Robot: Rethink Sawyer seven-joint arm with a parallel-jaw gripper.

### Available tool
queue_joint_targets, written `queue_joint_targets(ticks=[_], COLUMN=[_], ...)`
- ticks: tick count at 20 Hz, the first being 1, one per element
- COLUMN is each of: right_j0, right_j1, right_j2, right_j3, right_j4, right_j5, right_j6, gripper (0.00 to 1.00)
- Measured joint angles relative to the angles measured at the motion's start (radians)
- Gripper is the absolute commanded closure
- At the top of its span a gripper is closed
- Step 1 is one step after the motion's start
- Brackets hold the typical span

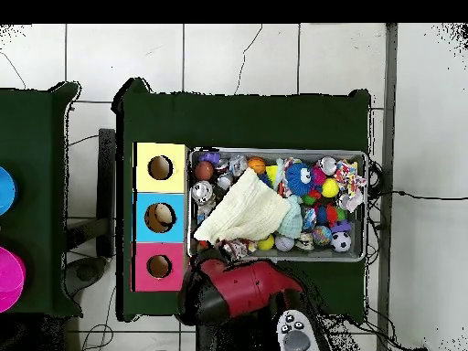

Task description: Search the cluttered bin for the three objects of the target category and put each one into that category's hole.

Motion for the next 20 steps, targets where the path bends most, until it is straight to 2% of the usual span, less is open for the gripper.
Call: queue_joint_targets(ticks=[4,10,12,20], right_j0=[0.07,0.123,0.152,0.187], right_j1=[0.042,0.109,0.154,0.225], right_j2=[-0.05,-0.107,-0.145,-0.204], right_j3=[0.0,-0.001,-0.001,-0.001], right_j4=[0.021,0.022,0.022,0.022], right_j5=[0.0,-0.009,-0.035,-0.137], right_j6=[0.0,0.0,0.0,0.0], gripper=[1.0,1.0,1.0,1.0])
